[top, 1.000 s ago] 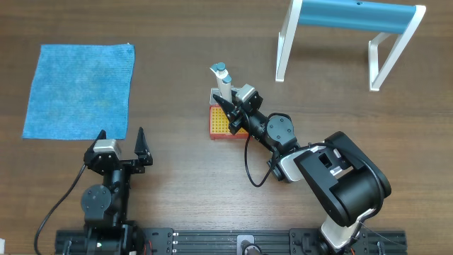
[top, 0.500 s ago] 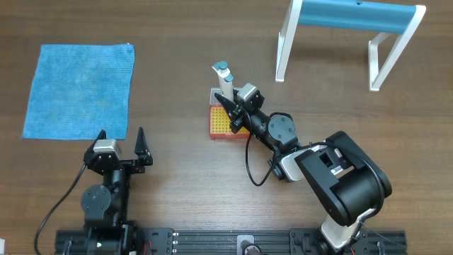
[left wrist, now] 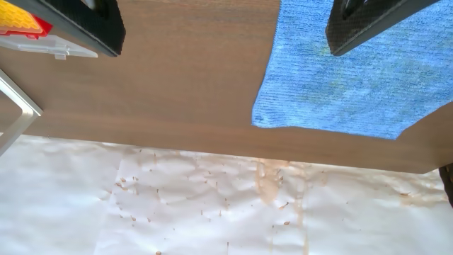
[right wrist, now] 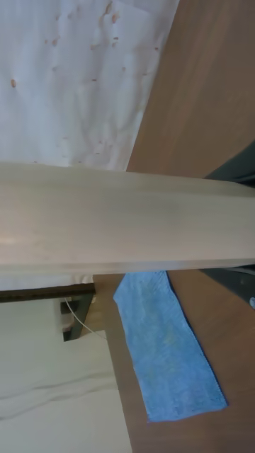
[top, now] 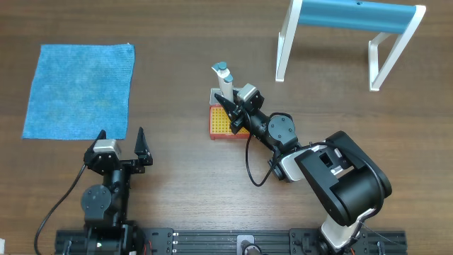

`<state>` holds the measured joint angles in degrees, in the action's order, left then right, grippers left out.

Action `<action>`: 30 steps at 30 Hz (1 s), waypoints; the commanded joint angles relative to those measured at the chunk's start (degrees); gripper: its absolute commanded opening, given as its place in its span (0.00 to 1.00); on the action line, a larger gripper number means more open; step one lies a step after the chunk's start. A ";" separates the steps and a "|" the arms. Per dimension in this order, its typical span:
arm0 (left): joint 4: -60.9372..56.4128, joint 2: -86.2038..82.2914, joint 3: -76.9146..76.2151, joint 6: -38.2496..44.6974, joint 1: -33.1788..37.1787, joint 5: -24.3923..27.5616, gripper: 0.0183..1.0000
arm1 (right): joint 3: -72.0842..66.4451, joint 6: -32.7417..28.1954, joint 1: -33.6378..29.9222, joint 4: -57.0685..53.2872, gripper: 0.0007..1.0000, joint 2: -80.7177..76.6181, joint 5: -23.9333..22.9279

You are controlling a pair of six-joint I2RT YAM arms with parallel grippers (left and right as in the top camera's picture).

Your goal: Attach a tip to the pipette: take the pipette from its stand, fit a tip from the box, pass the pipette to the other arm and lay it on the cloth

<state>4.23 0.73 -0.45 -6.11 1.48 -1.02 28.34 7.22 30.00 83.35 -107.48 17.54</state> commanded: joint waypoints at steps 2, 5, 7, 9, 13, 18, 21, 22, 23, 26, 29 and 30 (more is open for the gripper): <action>0.31 -0.37 0.13 -0.52 0.07 0.15 0.92 | -0.83 0.61 -0.35 0.37 0.08 -0.74 1.22; 0.31 -0.37 0.13 -0.52 0.07 0.15 0.92 | -0.85 0.61 -0.35 0.37 0.08 -0.74 1.22; 0.28 -0.37 0.13 -0.52 0.07 0.15 0.92 | -0.85 0.59 -0.35 0.31 0.08 -0.74 1.22; 0.31 -0.37 0.13 -0.52 0.07 0.15 0.92 | -0.85 0.61 -0.35 0.07 0.08 -0.74 1.22; 0.31 -0.37 0.13 -0.52 0.07 0.15 0.92 | -0.85 0.59 -0.35 -0.52 0.08 -0.74 1.20; 0.31 -0.37 0.13 -0.52 0.07 0.15 0.92 | -0.81 0.59 -0.35 -0.52 0.08 -0.74 1.20; 0.31 -0.37 0.13 -0.52 0.07 0.15 0.92 | -0.61 0.59 -0.35 -0.61 0.08 -0.76 1.20; 0.31 -0.37 0.13 -0.52 0.07 0.15 0.92 | -0.55 0.59 -0.35 -0.74 0.08 -0.76 1.18; 0.31 -0.37 0.13 -0.52 0.07 0.15 0.92 | -0.46 0.59 -0.35 -0.90 0.08 -0.76 1.18; 0.31 -0.37 0.13 -0.52 0.07 0.15 0.92 | -0.35 0.57 -0.35 -1.40 0.08 -0.76 1.18; 0.31 -0.37 0.13 -0.52 0.07 0.15 0.92 | -0.20 0.57 -0.35 -1.46 0.08 -0.76 1.18; 0.31 -0.37 0.13 -0.52 0.07 0.15 0.92 | -0.20 0.57 -0.35 -1.68 0.08 -0.76 1.18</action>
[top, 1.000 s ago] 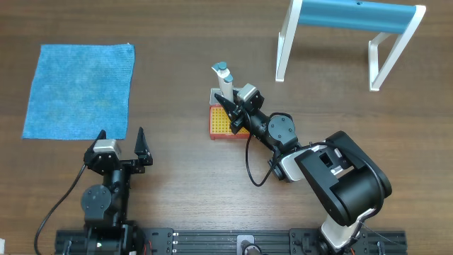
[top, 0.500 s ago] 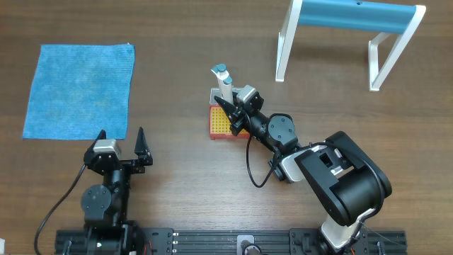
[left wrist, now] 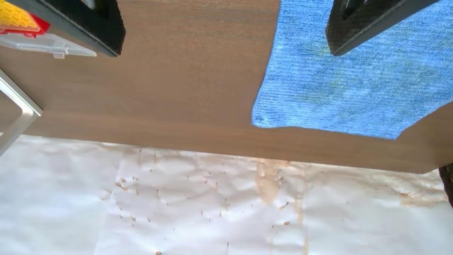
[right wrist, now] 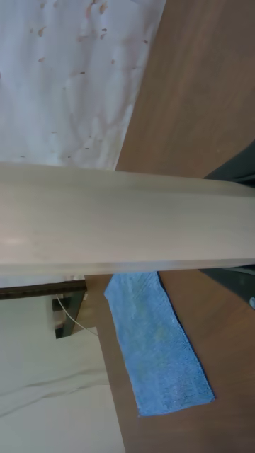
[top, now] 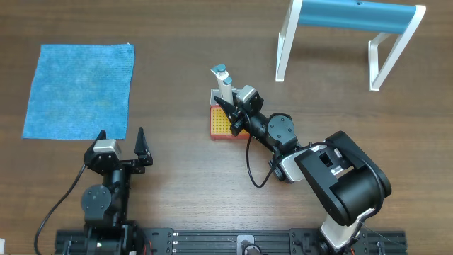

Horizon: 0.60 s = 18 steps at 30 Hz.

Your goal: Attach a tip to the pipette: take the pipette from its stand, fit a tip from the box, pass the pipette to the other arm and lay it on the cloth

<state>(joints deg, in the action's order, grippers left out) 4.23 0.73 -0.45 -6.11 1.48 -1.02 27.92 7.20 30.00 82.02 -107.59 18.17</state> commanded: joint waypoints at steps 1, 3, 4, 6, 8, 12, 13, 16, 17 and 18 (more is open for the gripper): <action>0.31 -0.37 0.13 -0.52 0.07 0.15 0.92 | 0.22 0.59 -0.35 -0.59 0.08 -0.66 0.55; 0.28 -0.37 0.13 -0.52 0.07 0.15 0.92 | 0.24 0.59 -0.35 -0.92 0.08 -0.66 0.55; 0.31 -0.37 0.13 -0.52 0.07 0.15 0.92 | 0.24 0.59 -0.35 -0.96 0.08 -0.66 0.55; 0.28 -0.37 0.13 -0.52 0.07 0.15 0.92 | 0.24 0.59 -0.35 -1.27 0.08 -0.66 0.55; 0.31 -0.37 0.13 -0.52 0.07 0.15 0.92 | 0.22 0.59 -0.35 -2.16 0.08 -0.66 0.55; 0.31 -0.37 0.13 -0.52 0.07 0.15 0.92 | 0.22 0.59 -0.35 -2.58 0.08 -1.49 0.55; 0.31 -0.37 0.13 -0.52 0.07 0.15 0.92 | 0.17 0.59 -0.35 -2.58 0.08 -1.95 0.55; 0.31 -0.37 0.13 -0.52 0.07 0.15 0.92 | 0.04 0.61 -0.35 -0.24 0.08 -3.76 0.57; 0.31 -0.37 0.13 -0.52 0.07 0.15 0.92 | -0.07 0.61 -0.35 0.61 0.08 -4.28 0.57; 0.28 -0.37 0.13 -0.52 0.07 0.15 0.92 | -0.24 0.59 -0.35 1.25 0.08 -4.76 0.55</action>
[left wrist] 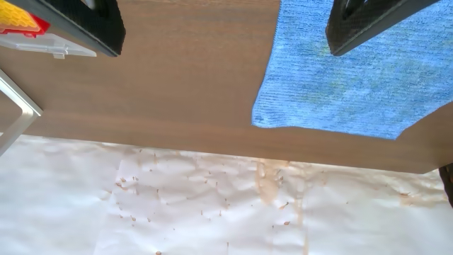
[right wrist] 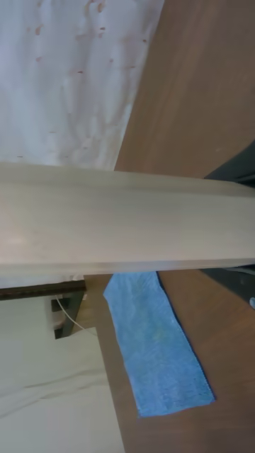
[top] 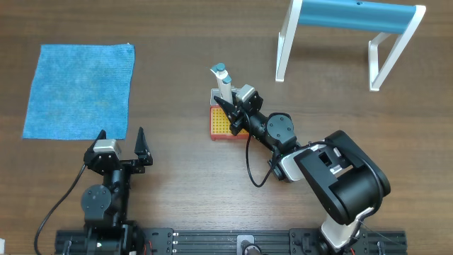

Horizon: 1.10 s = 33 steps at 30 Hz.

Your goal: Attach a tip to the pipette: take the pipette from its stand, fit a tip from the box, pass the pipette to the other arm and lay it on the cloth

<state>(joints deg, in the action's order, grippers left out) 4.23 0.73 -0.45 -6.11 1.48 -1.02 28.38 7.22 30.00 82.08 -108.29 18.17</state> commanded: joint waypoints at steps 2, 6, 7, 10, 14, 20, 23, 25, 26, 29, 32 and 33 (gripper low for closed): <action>0.31 -0.37 0.13 -0.52 0.07 0.15 0.92 | -1.20 0.57 -0.35 1.20 0.08 -4.44 0.55; 0.31 -0.37 0.13 -0.52 0.07 0.15 0.92 | -2.36 0.35 -0.35 1.16 0.08 -4.48 0.55; 0.31 -0.37 0.13 -0.52 0.07 0.15 0.92 | -2.51 0.35 -0.35 1.18 0.08 -4.48 0.55; 0.31 -0.37 0.13 -0.52 0.07 0.15 0.92 | -2.62 0.35 -0.35 1.16 0.08 -4.48 0.55; 0.31 -0.37 0.13 -0.52 0.07 0.15 0.92 | -2.71 0.35 -0.35 0.48 0.08 -4.57 0.55; 0.31 -0.37 0.13 -0.52 0.07 0.15 0.92 | -2.64 0.35 -0.35 1.46 0.08 -4.55 0.55; 0.31 -0.37 0.13 -0.52 0.07 0.15 0.92 | -2.16 0.35 -0.35 1.77 0.08 -3.63 0.55; 0.31 -0.37 0.13 -0.52 0.07 0.15 0.92 | -1.68 0.35 -0.35 1.73 0.08 -2.23 0.55; 0.31 -0.37 0.13 -0.52 0.07 0.15 0.92 | -1.42 0.35 -0.35 1.62 0.08 -1.33 0.55; 0.31 -0.37 0.13 -0.52 0.07 0.15 0.92 | -0.70 0.35 -0.35 1.44 0.08 1.11 0.55; 0.31 -0.37 0.13 -0.52 0.07 0.15 0.92 | 0.13 0.35 -0.35 0.52 0.08 3.98 0.55; 0.31 -0.37 0.13 -0.52 0.07 0.15 0.92 | 0.28 0.35 -0.35 0.52 0.08 4.55 0.55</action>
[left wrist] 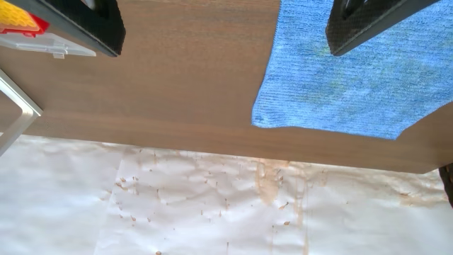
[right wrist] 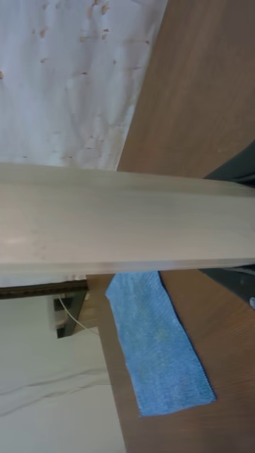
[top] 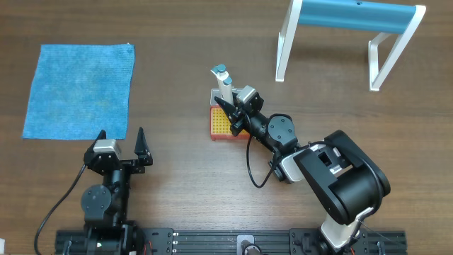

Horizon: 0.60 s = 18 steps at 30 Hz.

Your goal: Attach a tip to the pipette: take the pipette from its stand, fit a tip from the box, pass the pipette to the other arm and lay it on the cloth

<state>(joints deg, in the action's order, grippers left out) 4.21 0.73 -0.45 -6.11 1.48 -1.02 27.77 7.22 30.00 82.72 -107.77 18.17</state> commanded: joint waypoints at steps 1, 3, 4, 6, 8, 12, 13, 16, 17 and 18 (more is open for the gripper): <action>0.31 -0.37 0.13 -0.52 0.07 0.15 0.92 | 1.09 0.35 -0.35 -0.11 0.08 4.72 0.55; 0.33 -0.37 0.13 -0.52 0.07 0.15 0.92 | 1.25 0.35 -0.35 -0.11 0.08 6.01 0.55; 0.33 -0.37 0.13 -0.52 0.07 0.15 0.92 | 1.25 0.37 -0.37 -0.11 0.08 6.56 0.55; 0.33 -0.37 0.13 -0.52 0.07 0.15 0.92 | 1.25 0.37 -0.59 -0.11 0.08 7.58 0.57; 0.33 -0.37 0.13 -0.52 0.07 0.15 0.92 | 1.25 0.37 -0.81 -0.11 0.08 8.63 0.55; 0.33 -0.37 0.13 -0.52 0.07 0.15 0.92 | 1.25 0.39 -0.83 -0.20 0.08 11.50 0.57; 0.33 -0.37 0.13 -0.52 0.07 0.15 0.92 | 1.25 0.42 -0.83 -0.83 0.08 13.05 0.57; 0.31 -0.37 0.13 -0.52 0.07 0.15 0.92 | 1.27 0.44 -0.83 -9.73 0.08 20.76 1.27; 0.31 -0.37 0.13 -0.52 0.07 0.15 0.92 | 1.29 0.44 -0.83 -13.46 0.08 23.61 2.14; 0.33 -0.37 0.13 -0.52 0.07 0.15 0.92 | 1.79 0.44 -0.83 -22.97 0.08 30.23 4.44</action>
<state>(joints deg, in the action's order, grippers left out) 4.21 0.73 -0.45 -6.11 1.48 -1.02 28.03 7.25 29.50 69.67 -88.07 18.79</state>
